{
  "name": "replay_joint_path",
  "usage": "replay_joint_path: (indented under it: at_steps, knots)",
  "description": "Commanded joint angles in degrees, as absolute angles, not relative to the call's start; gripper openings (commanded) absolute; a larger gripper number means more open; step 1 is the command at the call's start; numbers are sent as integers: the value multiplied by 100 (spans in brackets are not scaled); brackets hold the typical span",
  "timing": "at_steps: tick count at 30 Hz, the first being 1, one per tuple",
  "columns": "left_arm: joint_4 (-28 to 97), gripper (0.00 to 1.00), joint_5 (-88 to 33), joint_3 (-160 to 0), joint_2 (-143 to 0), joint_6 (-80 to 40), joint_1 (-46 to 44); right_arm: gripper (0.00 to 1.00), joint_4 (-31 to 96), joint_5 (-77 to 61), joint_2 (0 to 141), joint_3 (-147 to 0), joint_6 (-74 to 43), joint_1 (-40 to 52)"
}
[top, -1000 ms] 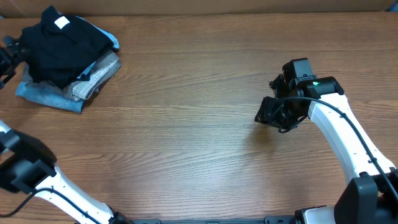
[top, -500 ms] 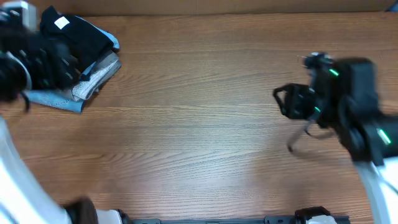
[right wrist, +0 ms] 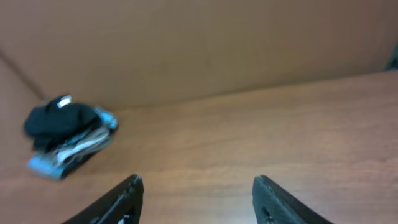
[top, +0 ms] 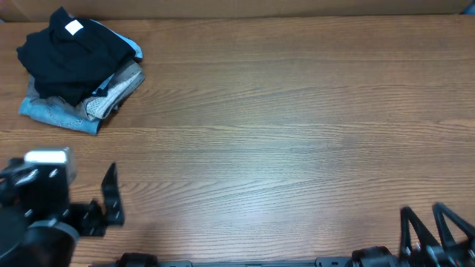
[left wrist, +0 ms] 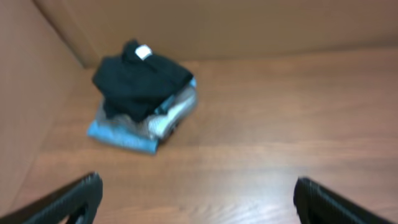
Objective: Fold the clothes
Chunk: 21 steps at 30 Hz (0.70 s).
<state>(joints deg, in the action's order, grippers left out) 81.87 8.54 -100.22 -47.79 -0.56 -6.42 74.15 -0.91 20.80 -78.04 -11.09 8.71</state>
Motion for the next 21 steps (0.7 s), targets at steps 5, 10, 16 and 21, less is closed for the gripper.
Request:
replay_joint_path:
  at_steps: [5,10,16,21]
  knots:
    - [5784,100,1660,-6381,-4431,-261,-679,74,4486,338,2394,-4438,-1267,893]
    - [4598,100,1693,-5483,-4814,-325,-672,100,1142,338,2956,-2757,-1267,893]
    - [4818,100,1691,-5446,-5415,-325,-674,100,427,338,3481,-2510,-1269,893]
    - [4816,100,1691,-5446,-6023,-325,-674,100,305,338,3533,-2510,-1269,893]
